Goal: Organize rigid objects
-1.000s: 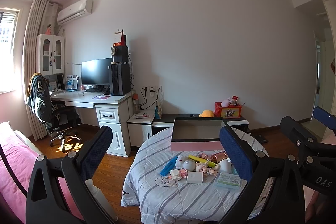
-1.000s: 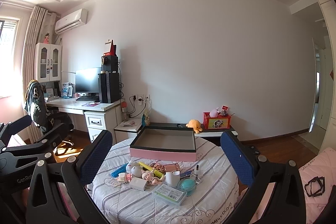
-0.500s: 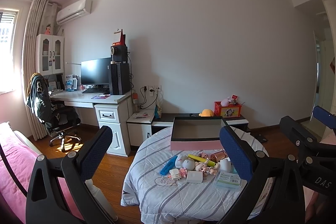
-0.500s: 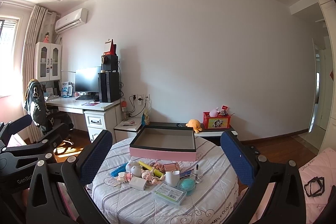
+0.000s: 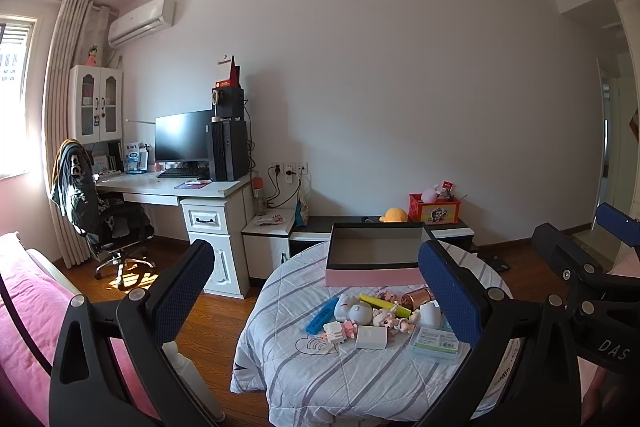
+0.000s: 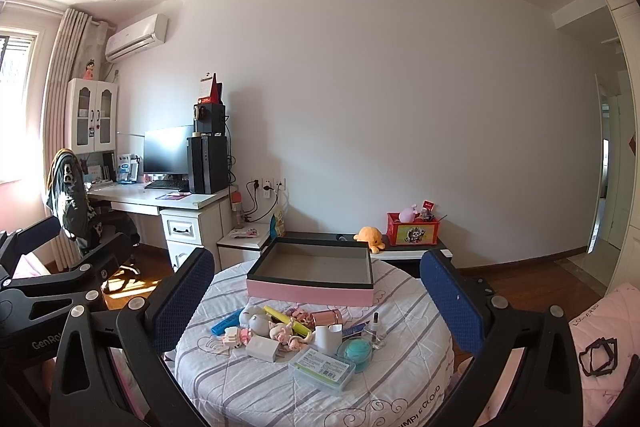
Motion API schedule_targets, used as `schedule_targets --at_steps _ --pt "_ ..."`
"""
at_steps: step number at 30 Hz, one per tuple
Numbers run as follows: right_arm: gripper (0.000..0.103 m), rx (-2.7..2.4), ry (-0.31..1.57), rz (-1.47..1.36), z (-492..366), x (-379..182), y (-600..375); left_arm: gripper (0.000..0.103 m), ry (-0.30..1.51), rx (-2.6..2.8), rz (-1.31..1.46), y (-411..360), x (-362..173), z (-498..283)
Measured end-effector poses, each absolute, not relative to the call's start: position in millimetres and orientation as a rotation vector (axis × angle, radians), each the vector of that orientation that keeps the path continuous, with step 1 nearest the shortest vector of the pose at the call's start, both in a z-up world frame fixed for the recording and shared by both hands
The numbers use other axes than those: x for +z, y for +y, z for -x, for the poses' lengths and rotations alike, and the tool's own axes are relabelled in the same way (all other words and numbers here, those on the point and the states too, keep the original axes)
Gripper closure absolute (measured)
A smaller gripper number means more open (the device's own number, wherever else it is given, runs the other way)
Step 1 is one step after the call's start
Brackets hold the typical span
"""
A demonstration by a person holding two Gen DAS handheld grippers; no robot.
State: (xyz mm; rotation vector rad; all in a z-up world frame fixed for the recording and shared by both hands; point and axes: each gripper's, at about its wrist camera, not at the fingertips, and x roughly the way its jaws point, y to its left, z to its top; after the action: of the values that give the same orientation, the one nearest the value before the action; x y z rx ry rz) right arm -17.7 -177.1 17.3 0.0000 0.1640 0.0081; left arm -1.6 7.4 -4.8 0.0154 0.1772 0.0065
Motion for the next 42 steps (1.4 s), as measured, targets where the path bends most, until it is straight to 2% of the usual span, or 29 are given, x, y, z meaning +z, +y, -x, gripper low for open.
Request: schedule_targets --at_steps 29,33,42 --pt "0.0 0.006 0.176 -0.013 11 8 -179 0.0 0.207 -0.012 -0.023 3 -16 -14" --pt "0.0 -0.006 0.211 -0.026 -7 -8 -188 0.0 0.258 -0.017 -0.037 1 -41 -37" --pt "0.0 -0.007 0.442 -0.049 -73 -91 -217 0.0 0.548 -0.037 -0.031 -3 -132 -118"
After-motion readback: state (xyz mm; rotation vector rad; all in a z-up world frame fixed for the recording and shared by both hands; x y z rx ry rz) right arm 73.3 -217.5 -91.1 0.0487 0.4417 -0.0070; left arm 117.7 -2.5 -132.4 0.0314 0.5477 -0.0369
